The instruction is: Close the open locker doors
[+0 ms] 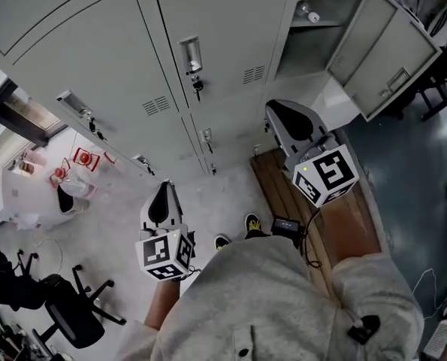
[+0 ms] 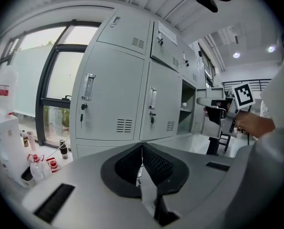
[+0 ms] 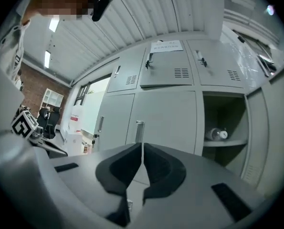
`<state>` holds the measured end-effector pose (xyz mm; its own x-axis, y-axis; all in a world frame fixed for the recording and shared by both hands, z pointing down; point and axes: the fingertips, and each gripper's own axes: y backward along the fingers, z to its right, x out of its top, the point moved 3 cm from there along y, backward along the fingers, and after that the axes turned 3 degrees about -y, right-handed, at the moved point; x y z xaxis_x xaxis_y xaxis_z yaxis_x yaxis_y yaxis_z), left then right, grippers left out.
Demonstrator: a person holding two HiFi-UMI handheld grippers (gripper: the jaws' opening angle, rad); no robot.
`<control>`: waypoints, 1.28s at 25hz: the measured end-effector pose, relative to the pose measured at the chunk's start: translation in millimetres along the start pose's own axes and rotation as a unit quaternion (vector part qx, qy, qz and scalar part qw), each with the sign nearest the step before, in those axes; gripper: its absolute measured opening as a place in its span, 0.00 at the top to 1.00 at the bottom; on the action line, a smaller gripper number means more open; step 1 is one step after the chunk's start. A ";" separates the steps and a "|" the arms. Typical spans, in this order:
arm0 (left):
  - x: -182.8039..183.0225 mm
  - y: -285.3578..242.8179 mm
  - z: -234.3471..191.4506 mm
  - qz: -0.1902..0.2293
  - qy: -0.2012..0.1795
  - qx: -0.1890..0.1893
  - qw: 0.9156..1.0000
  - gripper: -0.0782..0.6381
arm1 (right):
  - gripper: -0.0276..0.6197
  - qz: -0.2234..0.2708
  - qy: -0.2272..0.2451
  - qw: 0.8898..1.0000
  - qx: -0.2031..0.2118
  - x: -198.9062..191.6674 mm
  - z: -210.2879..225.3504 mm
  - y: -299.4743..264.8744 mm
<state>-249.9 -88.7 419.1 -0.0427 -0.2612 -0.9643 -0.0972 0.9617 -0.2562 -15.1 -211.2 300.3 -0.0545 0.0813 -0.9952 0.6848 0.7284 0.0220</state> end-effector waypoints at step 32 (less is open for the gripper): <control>-4.1 -41.5 97.2 -0.006 -0.018 -0.091 0.996 0.88 | 0.90 -0.016 -0.048 0.975 -0.217 -42.1 130.7 148.8</control>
<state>-149.0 -119.5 427.2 -0.0042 -0.2668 -0.9637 -0.2764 0.9265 -0.2553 184.1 -195.1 333.0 0.0112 0.0058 -0.9999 0.3116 0.9502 0.0090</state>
